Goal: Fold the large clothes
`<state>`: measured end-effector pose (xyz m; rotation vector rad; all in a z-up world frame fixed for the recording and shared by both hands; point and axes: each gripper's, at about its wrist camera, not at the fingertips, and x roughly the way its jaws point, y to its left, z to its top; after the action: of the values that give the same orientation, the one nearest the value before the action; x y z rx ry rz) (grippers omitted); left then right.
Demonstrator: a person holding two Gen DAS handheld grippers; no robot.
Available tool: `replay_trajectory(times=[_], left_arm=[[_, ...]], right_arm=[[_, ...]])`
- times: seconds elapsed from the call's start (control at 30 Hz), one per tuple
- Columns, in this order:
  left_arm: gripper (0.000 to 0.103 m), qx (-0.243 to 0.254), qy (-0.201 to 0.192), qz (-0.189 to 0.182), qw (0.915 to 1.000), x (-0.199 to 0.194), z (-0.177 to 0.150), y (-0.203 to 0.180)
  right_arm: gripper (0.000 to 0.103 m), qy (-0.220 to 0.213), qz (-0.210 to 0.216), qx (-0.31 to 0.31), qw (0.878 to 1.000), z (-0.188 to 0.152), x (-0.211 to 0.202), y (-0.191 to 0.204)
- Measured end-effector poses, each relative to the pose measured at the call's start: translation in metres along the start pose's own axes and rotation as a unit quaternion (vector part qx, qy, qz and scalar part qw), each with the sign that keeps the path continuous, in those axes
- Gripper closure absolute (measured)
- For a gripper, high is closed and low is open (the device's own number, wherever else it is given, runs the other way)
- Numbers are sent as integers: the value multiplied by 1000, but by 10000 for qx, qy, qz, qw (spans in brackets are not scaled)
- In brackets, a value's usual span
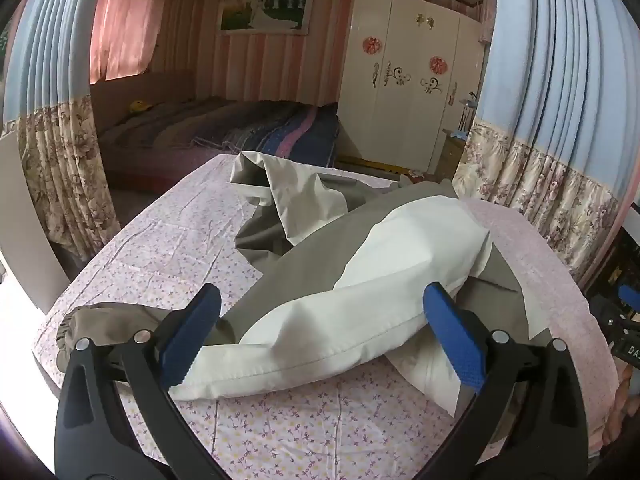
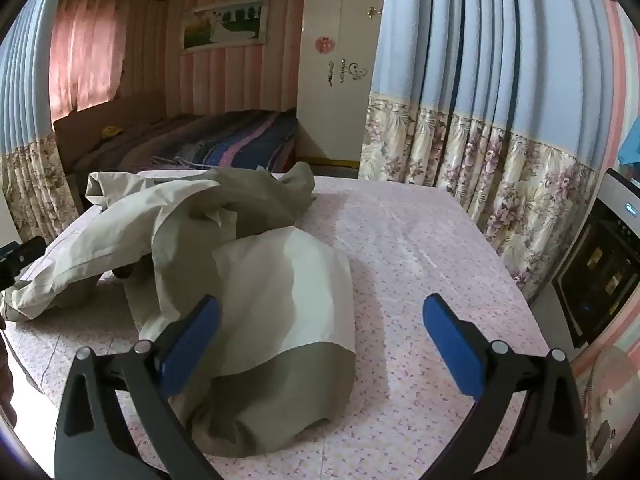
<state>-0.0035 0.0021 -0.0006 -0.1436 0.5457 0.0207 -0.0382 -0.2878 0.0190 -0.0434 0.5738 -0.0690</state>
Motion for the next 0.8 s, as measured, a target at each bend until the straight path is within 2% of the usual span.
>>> replay_trajectory(times=[0.4, 0.8], left_arm=[[3, 147, 189, -79, 9997, 8, 1, 1], [3, 177, 151, -25, 9997, 8, 3, -2]], right_arm=[[2, 33, 36, 100, 9999, -3, 2, -5], [2, 72, 42, 178, 9998, -4, 5, -8]])
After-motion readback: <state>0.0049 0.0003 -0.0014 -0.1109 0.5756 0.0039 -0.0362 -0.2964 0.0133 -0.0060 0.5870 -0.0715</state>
